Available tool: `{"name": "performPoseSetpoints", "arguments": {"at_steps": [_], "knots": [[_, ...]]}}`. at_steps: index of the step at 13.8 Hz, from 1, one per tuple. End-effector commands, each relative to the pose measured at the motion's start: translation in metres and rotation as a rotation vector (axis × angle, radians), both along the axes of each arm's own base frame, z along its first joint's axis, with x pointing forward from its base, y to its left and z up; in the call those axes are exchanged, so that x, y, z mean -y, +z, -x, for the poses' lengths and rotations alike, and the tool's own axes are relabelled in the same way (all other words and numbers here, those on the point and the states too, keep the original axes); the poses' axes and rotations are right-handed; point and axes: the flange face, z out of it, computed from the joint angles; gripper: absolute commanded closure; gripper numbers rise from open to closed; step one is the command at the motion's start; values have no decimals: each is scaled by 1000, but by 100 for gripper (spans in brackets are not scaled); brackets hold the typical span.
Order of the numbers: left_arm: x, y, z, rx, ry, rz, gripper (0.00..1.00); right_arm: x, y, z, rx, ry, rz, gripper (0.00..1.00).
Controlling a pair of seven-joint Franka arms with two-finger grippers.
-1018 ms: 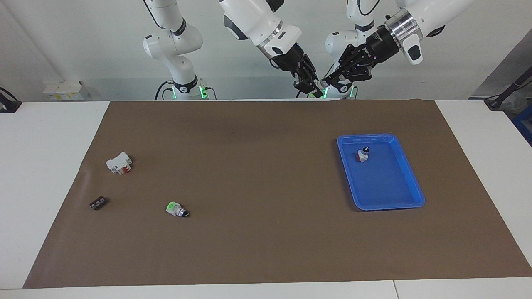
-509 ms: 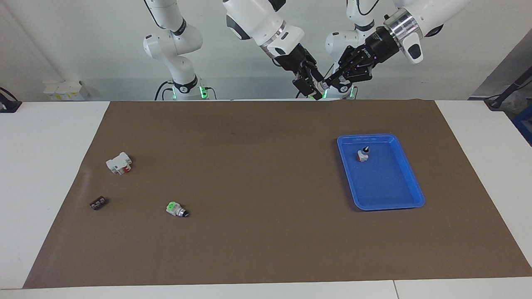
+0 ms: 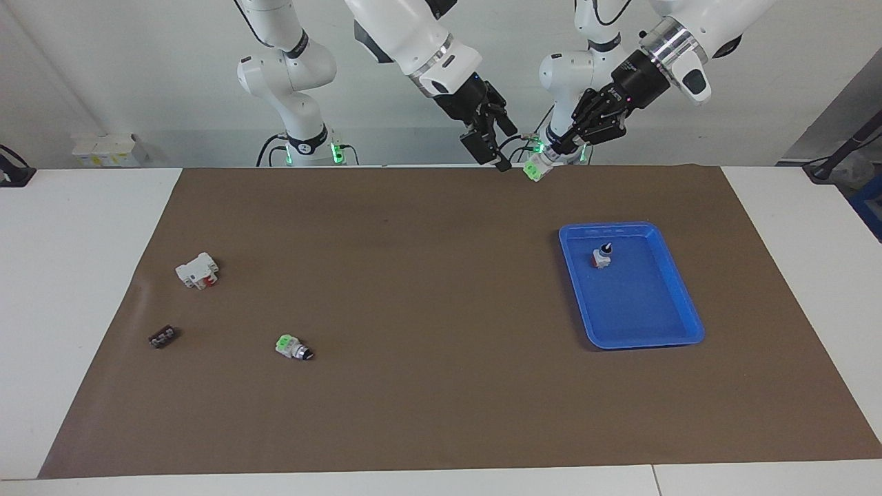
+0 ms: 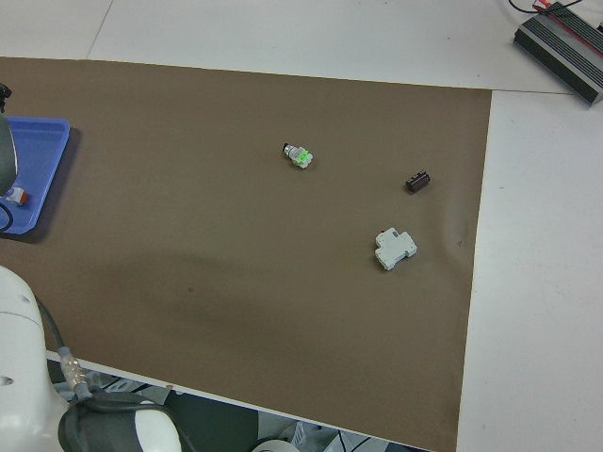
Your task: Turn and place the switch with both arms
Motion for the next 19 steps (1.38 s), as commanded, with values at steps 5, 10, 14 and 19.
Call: {"name": "performPoseSetpoints", "arguments": {"at_steps": [5, 10, 14, 19], "knots": [[-20, -39, 0, 242, -362, -263, 100, 107, 0, -58, -37, -208, 7, 0], [-90, -80, -23, 413, -646, -419, 100, 154, -15, -77, -102, -409, 70, 0], [-114, -125, -48, 446, -863, -514, 100, 160, -15, -81, -185, -748, 126, 0], [-140, -187, -70, 401, -1149, -614, 100, 197, -26, -84, -355, -1038, 172, 0]]}}
